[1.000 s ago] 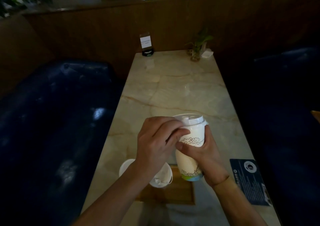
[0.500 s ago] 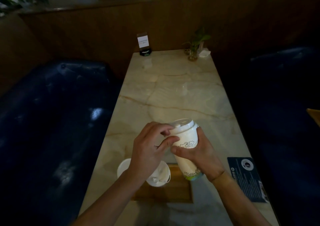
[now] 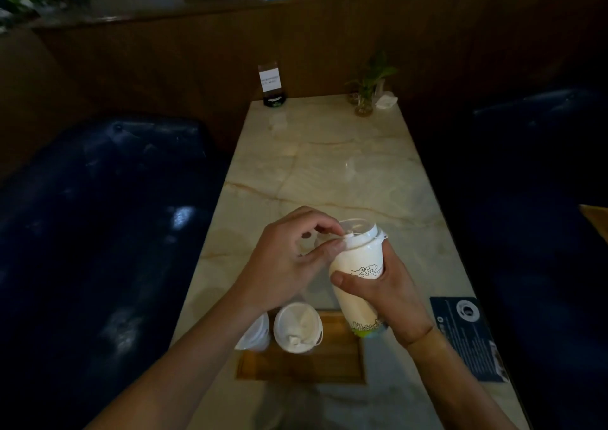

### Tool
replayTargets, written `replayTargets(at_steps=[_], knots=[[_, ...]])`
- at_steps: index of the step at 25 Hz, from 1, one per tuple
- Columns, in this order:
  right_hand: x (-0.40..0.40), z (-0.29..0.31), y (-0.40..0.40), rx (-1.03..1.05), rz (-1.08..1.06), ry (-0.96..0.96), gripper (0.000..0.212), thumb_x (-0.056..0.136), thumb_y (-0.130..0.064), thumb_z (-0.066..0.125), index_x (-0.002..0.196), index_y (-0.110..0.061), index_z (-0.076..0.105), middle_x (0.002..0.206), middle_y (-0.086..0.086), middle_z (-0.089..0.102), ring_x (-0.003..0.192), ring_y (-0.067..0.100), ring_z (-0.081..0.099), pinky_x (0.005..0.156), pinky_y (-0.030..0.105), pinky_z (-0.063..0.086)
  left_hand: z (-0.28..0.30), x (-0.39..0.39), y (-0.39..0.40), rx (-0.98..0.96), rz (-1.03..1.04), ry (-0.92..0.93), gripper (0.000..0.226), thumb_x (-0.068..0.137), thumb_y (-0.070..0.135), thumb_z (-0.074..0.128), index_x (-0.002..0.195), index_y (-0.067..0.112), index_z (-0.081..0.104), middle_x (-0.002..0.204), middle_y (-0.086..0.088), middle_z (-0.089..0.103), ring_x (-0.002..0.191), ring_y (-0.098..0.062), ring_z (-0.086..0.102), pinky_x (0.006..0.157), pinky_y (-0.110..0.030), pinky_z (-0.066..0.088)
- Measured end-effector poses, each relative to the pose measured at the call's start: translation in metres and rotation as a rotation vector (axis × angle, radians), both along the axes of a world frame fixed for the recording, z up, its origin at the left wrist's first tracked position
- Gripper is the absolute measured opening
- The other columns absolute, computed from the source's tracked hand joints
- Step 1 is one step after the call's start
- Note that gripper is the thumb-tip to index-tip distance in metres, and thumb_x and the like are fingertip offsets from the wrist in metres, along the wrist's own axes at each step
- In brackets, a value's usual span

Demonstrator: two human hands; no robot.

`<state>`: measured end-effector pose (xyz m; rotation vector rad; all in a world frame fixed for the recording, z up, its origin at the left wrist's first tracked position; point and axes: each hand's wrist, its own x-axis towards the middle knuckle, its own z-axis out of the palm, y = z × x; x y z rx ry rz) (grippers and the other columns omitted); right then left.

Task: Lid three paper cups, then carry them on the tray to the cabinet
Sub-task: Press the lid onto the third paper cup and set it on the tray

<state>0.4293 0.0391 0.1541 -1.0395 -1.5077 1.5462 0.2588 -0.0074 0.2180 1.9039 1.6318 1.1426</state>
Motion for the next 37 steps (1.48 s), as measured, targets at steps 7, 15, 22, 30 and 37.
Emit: replayTargets(at_steps=[7,15,22,30,37], knots=[[0.001,-0.001,-0.004,0.012,0.011,0.015,0.062,0.063,-0.02,0.087,0.117,-0.026,0.056,0.1,0.001,0.072,0.086,0.011,0.071,0.069,0.025,0.059,0.001,0.001,0.003,-0.091,-0.029,-0.129,0.011,0.088,0.021,0.071,0.099,0.018,0.069,0.099,0.013,0.07,0.099,-0.011,0.066,0.088,-0.03,0.053],[0.002,-0.006,-0.012,-0.013,-0.004,0.027,0.054,0.068,-0.02,0.086,0.114,-0.021,0.059,0.099,0.006,0.074,0.086,0.017,0.072,0.072,0.033,0.06,-0.009,0.005,0.004,-0.103,-0.023,-0.116,0.009,0.088,0.02,0.067,0.097,0.02,0.068,0.097,0.014,0.067,0.099,-0.011,0.064,0.089,-0.03,0.051],[0.0,-0.012,-0.01,-0.093,0.014,-0.016,0.04,0.074,-0.015,0.083,0.11,-0.019,0.064,0.097,0.009,0.075,0.088,0.025,0.073,0.079,0.049,0.06,-0.023,0.007,0.007,-0.141,0.028,-0.124,0.01,0.091,0.011,0.066,0.096,0.019,0.068,0.095,0.013,0.068,0.096,-0.006,0.062,0.09,-0.031,0.049],[-0.001,-0.016,-0.011,-0.086,0.002,-0.043,0.041,0.074,-0.016,0.083,0.109,-0.021,0.063,0.095,0.006,0.075,0.086,0.021,0.073,0.073,0.037,0.06,-0.029,0.009,0.004,-0.064,0.076,-0.163,0.009,0.089,0.009,0.068,0.096,0.014,0.071,0.095,0.011,0.071,0.096,-0.006,0.064,0.086,-0.017,0.046],[0.008,-0.027,-0.012,-0.104,0.023,-0.006,0.038,0.071,-0.015,0.084,0.104,-0.022,0.066,0.091,0.001,0.077,0.08,0.014,0.074,0.063,0.023,0.059,-0.04,0.022,-0.002,-0.022,0.106,-0.129,0.007,0.088,0.018,0.063,0.092,0.015,0.067,0.092,0.012,0.066,0.095,-0.005,0.061,0.082,-0.016,0.046]])
